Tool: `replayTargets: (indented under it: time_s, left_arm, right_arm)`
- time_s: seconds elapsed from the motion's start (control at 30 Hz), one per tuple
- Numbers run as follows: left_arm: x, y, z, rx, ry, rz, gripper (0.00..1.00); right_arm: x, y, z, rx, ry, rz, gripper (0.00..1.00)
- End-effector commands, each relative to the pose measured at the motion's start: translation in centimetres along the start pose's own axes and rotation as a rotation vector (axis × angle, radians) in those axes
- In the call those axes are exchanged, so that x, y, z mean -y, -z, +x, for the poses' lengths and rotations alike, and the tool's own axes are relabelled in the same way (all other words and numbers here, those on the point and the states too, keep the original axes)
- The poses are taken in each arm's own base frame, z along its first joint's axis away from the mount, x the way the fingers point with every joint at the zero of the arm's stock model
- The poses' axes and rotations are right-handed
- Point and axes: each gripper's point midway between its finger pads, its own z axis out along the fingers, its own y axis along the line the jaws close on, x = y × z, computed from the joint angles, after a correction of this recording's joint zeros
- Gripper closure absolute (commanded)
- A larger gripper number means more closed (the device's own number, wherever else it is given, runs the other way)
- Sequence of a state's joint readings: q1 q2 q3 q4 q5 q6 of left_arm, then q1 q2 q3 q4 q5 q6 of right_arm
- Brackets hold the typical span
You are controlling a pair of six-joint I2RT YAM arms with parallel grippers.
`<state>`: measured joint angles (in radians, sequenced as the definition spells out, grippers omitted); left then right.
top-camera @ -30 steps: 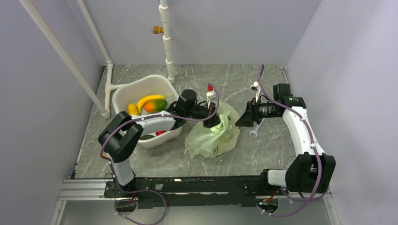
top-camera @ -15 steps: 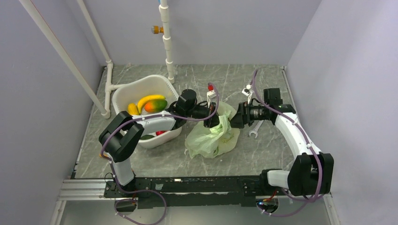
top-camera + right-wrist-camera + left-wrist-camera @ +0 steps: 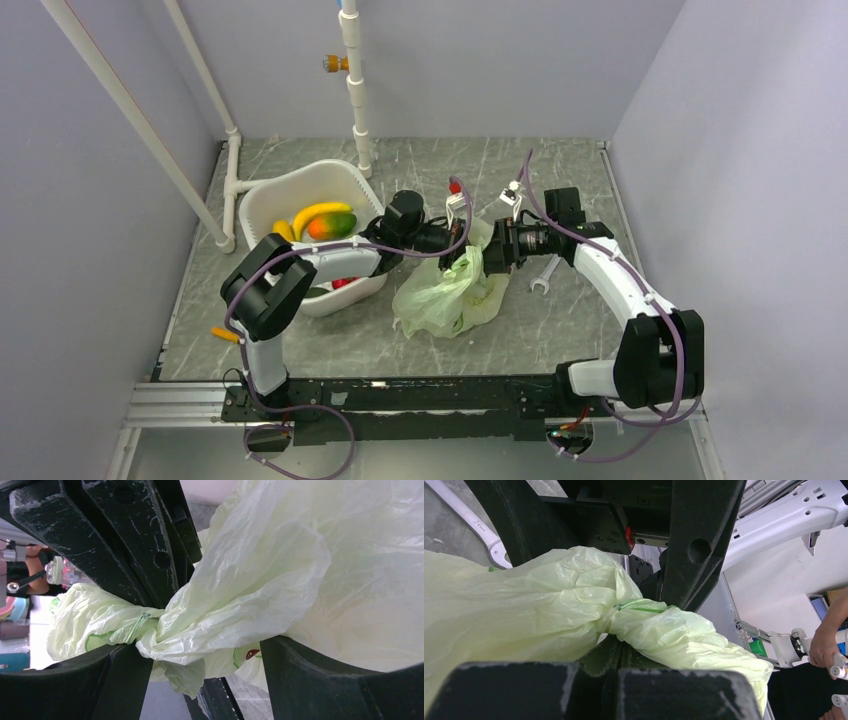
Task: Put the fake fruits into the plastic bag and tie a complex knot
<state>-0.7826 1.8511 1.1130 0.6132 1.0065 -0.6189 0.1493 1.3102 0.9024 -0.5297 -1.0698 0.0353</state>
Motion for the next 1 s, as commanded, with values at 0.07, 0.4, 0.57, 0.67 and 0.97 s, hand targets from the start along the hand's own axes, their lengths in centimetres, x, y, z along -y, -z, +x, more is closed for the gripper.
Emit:
replayTargets:
  time_s: [0.07,0.4,0.57,0.67,0.97]
  left_arm:
    - [1.5,-0.3,-1.1,0.010,-0.056,0.054,1.00]
    - [1.3,-0.3,-1.3,0.011,-0.062,0.056,1.00]
    - [1.4,-0.3,-1.5,0.015,-0.070,0.059,1.00]
    - [1.5,-0.4,-1.6,0.013,-0.074,0.061,1.00]
    - [1.8,-1.0,-1.8,0.013,-0.081,0.080,1.00]
  right_arm:
    - [-1.5,2.3,-1.4,0.025,0.147,-0.006,0.25]
    - [-0.6,5.9,0.5,-0.023,0.122,0.056,0.42]
    - [-0.1,5.4,-0.2,0.016,0.108,0.046,0.54]
    - [-0.9,4.9,-0.4,0.019,0.098,-0.002,0.50]
    - [-1.3,3.0,0.3,-0.014,0.111,-0.026,0.54]
